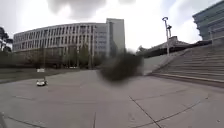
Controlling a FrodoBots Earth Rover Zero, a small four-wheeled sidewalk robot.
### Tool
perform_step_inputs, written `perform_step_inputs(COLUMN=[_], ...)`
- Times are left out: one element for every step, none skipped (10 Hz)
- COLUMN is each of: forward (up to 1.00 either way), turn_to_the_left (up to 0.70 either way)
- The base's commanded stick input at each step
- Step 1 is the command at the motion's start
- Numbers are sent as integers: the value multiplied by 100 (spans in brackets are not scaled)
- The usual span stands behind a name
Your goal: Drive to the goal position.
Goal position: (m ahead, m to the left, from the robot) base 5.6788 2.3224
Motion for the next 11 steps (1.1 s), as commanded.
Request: perform_step_inputs(forward=[70, 70, 70, 70, 70, 70, 70, 70, 70, 70, 70], turn_to_the_left=[9, 31, 34, 35, 35, 27, 9, 1, 0, 0, 0])
